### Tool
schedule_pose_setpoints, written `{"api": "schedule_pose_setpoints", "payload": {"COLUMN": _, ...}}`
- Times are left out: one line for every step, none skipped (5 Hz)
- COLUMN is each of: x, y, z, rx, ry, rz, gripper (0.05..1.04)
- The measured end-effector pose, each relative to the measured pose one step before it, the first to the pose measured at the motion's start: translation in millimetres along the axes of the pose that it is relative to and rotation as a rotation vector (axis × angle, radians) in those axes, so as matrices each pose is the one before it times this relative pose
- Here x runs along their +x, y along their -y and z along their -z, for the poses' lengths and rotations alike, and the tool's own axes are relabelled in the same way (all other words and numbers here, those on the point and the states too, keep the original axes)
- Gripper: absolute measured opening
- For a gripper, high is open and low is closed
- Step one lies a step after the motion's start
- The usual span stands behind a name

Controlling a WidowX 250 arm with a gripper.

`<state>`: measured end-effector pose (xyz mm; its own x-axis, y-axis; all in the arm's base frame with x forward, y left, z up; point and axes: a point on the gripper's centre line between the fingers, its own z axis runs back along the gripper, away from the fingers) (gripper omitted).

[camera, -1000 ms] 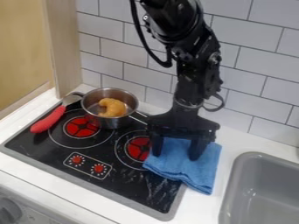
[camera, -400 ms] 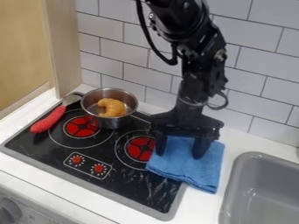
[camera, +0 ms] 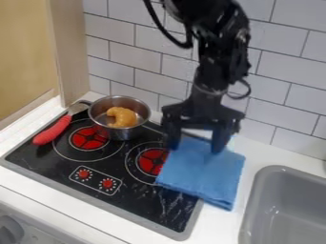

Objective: Moved the blue cloth to the left stove

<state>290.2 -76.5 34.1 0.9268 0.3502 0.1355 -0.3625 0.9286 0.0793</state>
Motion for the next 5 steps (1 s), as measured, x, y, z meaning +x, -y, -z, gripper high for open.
{"api": "schedule_pose_setpoints", "payload": {"x": 1.7, "y": -4.28, "z": -16.18, "rx": -0.0044, "ry": 0.0155, "rz": -0.0137, "gripper": 1.0}}
{"api": "schedule_pose_setpoints", "payload": {"x": 5.12, "y": 3.63, "z": -18.04, "rx": -0.0541, "ry": -0.0145, "rz": 0.0002, "gripper": 1.0}}
{"api": "schedule_pose_setpoints", "payload": {"x": -2.65, "y": -3.84, "z": -8.63, "rx": 0.0204, "ry": -0.062, "rz": 0.0214, "gripper": 1.0}}
{"api": "schedule_pose_setpoints", "payload": {"x": -3.15, "y": -15.31, "z": -3.68, "rx": 0.0507, "ry": -0.0749, "rz": 0.0586, "gripper": 1.0}}
{"api": "schedule_pose_setpoints", "payload": {"x": -0.25, "y": -19.44, "z": 0.25, "rx": 0.0714, "ry": -0.0339, "rz": 0.0293, "gripper": 1.0}}
